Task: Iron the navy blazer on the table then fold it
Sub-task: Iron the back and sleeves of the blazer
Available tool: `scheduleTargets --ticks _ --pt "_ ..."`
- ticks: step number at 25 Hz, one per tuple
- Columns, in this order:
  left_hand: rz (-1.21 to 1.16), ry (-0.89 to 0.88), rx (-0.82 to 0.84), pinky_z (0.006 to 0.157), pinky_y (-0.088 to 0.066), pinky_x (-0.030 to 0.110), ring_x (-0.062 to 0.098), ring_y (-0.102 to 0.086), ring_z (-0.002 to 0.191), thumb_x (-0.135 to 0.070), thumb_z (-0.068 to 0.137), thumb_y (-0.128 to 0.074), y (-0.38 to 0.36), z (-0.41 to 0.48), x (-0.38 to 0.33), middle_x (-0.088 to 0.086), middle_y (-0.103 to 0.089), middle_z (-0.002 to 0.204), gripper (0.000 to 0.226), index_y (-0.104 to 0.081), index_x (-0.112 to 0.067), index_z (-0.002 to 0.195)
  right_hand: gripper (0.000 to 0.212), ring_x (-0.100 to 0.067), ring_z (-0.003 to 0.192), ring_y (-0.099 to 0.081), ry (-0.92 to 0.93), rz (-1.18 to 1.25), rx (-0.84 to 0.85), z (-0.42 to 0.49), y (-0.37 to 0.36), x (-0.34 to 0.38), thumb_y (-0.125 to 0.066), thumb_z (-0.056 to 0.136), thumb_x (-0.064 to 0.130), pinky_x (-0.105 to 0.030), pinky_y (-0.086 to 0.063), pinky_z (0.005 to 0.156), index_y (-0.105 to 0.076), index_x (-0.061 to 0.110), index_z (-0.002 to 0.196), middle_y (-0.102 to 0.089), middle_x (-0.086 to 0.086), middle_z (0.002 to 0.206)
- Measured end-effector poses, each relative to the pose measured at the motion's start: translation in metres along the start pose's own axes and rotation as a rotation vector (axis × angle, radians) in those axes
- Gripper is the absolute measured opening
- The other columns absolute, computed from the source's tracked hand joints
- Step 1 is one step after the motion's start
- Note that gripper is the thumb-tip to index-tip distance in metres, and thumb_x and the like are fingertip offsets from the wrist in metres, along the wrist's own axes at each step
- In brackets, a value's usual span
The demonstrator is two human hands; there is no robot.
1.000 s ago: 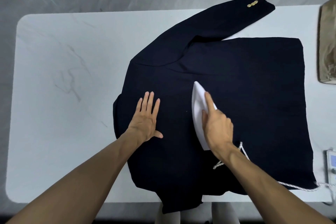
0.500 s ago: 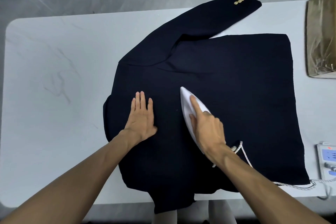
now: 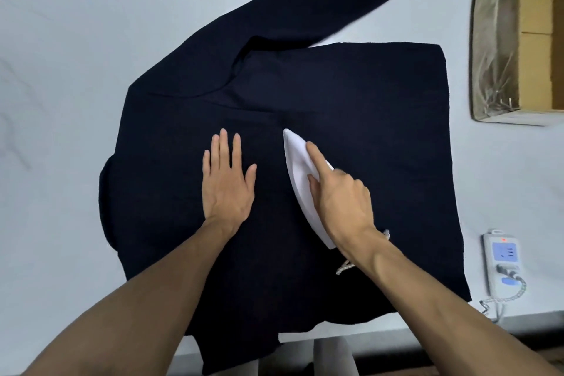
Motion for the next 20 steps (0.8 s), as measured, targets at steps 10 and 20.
scheduleTargets --ticks 10,20 --pt "-0.001 0.021 0.022 0.125 -0.007 0.043 0.025 0.004 0.153 -0.046 0.104 -0.015 0.000 0.000 -0.001 0.013 0.004 0.165 0.064 0.001 -0.011 0.156 0.055 -0.022 0.059 -0.054 -0.077 0.187 -0.029 -0.016 0.011 -0.039 -0.038 0.102 0.034 -0.038 -0.048 0.064 -0.015 0.045 0.151 -0.052 0.000 0.069" --pt "0.013 0.020 0.006 0.125 -0.006 0.042 0.026 0.000 0.153 -0.043 0.105 -0.019 -0.002 0.001 -0.004 0.014 0.001 0.165 0.063 -0.003 -0.010 0.157 0.056 -0.022 0.055 -0.045 -0.080 0.066 -0.042 0.005 0.022 -0.065 -0.037 0.102 0.029 -0.035 -0.036 0.058 -0.014 0.044 0.151 -0.050 -0.001 0.068"
Point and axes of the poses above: each hand's wrist, its own z-axis towards the middle knuckle, its own y-axis out of the back of the hand, x = y × z, the point moved 2 cm from there along z, towards the middle knuckle
